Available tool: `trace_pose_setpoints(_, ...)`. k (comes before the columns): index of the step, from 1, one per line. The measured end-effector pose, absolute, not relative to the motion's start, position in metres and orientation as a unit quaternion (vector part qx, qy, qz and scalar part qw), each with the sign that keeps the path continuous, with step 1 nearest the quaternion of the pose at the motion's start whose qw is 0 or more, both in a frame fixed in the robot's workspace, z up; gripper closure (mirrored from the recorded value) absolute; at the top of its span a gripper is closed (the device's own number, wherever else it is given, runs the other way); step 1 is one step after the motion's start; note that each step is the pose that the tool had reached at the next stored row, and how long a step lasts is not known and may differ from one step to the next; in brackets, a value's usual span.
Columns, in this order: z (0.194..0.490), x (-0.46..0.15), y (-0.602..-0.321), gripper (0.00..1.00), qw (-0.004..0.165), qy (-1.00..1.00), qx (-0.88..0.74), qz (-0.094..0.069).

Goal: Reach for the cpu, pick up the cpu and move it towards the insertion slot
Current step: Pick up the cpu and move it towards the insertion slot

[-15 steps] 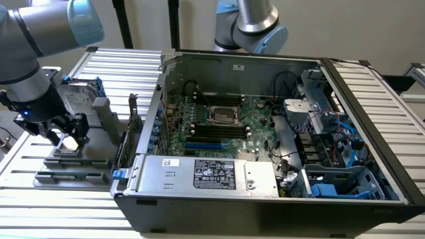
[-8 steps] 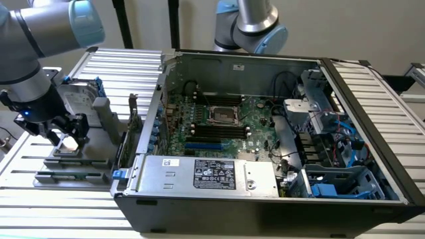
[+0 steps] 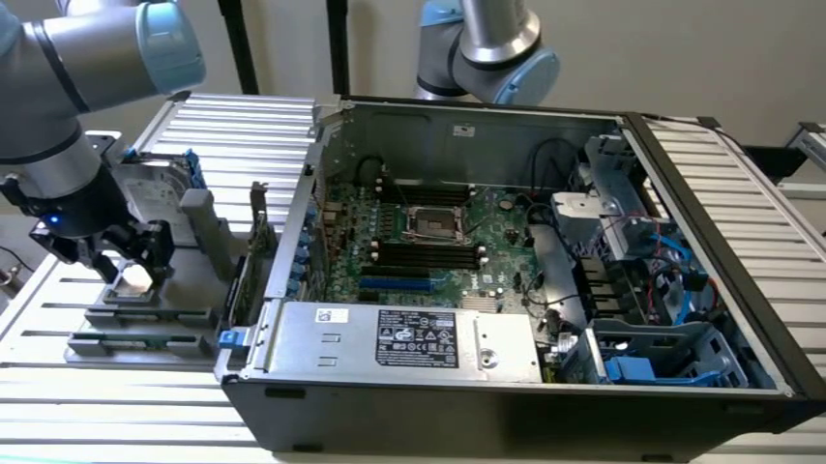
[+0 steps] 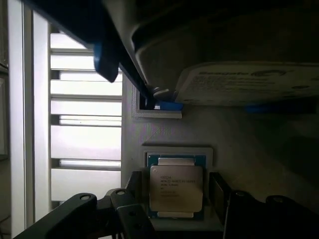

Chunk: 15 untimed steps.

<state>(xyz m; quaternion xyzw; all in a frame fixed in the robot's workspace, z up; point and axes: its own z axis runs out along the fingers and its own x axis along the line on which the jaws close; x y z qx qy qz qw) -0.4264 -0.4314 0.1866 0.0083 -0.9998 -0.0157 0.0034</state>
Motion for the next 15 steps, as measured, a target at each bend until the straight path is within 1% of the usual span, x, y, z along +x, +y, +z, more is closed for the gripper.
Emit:
trace_pose_setpoints(6, 0.1862, -0.4264, -0.4306, 0.35, 0.004, -1.0, 0.01, -0.012)
trace_pose_setpoints(15, 0.1858, -0.4253, -0.4304, 0.35, 0.004, -1.0, 0.011, -0.011)
